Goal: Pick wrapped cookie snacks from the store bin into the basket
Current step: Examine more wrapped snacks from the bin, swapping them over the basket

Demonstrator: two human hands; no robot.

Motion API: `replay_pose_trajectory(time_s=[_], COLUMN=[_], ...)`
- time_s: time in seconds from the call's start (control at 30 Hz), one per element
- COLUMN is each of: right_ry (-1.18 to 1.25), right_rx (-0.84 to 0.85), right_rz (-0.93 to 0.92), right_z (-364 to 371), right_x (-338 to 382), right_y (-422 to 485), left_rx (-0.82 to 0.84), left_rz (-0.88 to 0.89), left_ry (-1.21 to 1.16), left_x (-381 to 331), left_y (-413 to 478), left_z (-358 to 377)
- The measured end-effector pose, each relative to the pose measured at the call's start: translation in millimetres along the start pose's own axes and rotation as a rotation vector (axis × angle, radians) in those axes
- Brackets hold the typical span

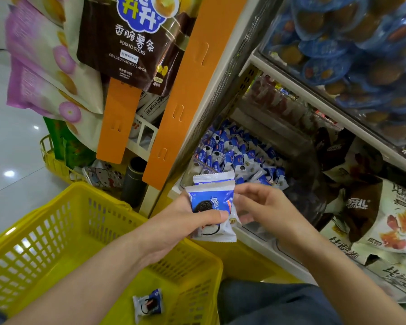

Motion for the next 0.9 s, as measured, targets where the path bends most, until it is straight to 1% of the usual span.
replay_pose_trajectory(time_s=[0.13,0.2,0.27,0.33,0.4,0.47,0.53,0.6,0.63,0.7,0.73,0.8,0.9], right_ry=[0.052,0.06,0.03,0.014,0.054,0.078,0.074,0.1,0.078,-0.101,-0.191,-0.311,-0.473], right_rx=[-0.016,0.029,0.118,0.126,0.07,-0.024,-0.152,-0.315,-0.417,-0.603,-0.65,-0.651,-0.589], right_rz=[0.003,0.018,0.022,0.005,-0.003,0.005,0.02,-0.018,-0.058,-0.153,-0.187,-0.199,-0.11], right_z=[-12,-10,-1,4,2,-5,-20,-41,-53,-71,-76,-77,-70], right_x=[9,11,11,10,10,10,11,14,15,17,15,6,-14], right_y=[0,-2,-5,-5,-4,0,8,20,27,44,52,71,93], left_rx=[-0.017,-0.023,-0.01,0.002,-0.011,-0.042,-0.085,-0.104,-0.105,-0.1,-0.093,-0.084,-0.075], left_rz=[0.028,0.035,0.044,0.044,0.044,0.047,0.05,0.057,0.063,0.075,0.081,0.082,0.069], left_ry=[-0.03,-0.035,-0.032,-0.032,-0.041,-0.066,-0.083,-0.102,-0.107,-0.106,-0.105,-0.106,-0.111], left_x=[-1,-1,0,-1,-1,-2,-1,-1,-1,-1,-1,-1,0], left_y=[0,1,2,3,3,3,4,5,5,6,7,7,6], left_z=[-1,-2,-1,1,0,-4,-9,-11,-11,-10,-9,-8,-8])
Point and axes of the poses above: each hand's wrist, its own y-axis towards the middle knuckle, its own z-axis out of the palm, x = y × z, the point moved 4 cm from there along y, towards the middle knuckle, and after that the axes turned 9 degrees about -x, right-handed, at the moved point
